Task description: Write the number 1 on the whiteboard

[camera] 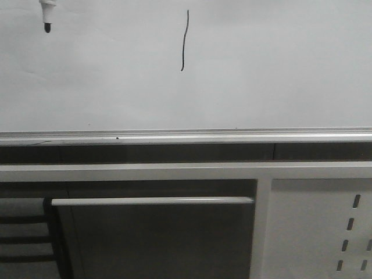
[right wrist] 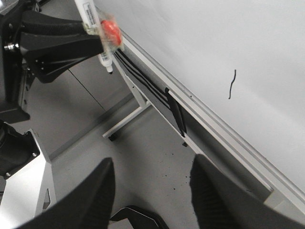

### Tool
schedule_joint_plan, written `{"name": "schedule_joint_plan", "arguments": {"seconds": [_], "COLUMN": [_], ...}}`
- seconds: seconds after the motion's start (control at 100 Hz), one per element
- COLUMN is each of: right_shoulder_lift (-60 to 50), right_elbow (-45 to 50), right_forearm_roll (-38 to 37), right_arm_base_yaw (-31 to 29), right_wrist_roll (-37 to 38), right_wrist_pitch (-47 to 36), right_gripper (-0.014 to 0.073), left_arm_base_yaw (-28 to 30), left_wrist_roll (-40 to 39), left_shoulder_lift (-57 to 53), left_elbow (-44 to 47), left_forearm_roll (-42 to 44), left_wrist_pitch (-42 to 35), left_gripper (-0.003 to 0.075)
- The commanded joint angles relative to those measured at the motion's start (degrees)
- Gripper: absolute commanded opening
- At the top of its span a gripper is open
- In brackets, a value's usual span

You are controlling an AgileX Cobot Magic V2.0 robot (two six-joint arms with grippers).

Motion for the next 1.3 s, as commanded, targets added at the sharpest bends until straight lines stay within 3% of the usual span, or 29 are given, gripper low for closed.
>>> {"name": "schedule_joint_plan", "arguments": {"seconds": [0.0,0.17,0.49,0.78,1.14,1.15,1.29], "right_shoulder_lift": [-1.5,-1.5,-1.5,-1.5,-1.5,-1.5,-1.5], "right_elbow": [-1.8,-1.8,-1.8,-1.8,-1.8,-1.8,-1.8], "right_forearm_roll": [2.9,2.9,2.9,3.1,3.1,3.1,3.1], "right_arm_base_yaw": [-0.3,-0.3,-0.3,-0.3,-0.3,-0.3,-0.3], "right_wrist_roll": [0.2,0.2,0.2,0.2,0.2,0.2,0.2], "right_wrist_pitch": [-2.2,-1.2,-1.7,-2.1,-1.7,-1.7,-2.2], "right_gripper": [0.0327,0.0328,0.0327,0.0327,0.0327,0.0327,0.0327], "left_arm_base_yaw": [-2.2,-1.6,3.9,5.2,5.2,1.4,1.4], "left_wrist_roll": [-6.4,-11.7,-21.8,-29.3,-31.8,-31.8,-32.0], "left_shoulder_lift": [2.3,5.5,5.9,8.4,13.6,13.7,14.9], "left_elbow": [-1.6,-1.8,-1.8,-1.8,-2.5,-2.5,-3.5], "left_forearm_roll": [7.7,9.6,17.6,23.1,24.4,24.4,25.3], "left_wrist_pitch": [-6.2,-10.4,-5.2,-6.2,-10.9,-10.9,-11.3], "left_gripper": [-0.0020,-0.0020,-0.0020,-0.0020,-0.0020,-0.0020,-0.0020]}}
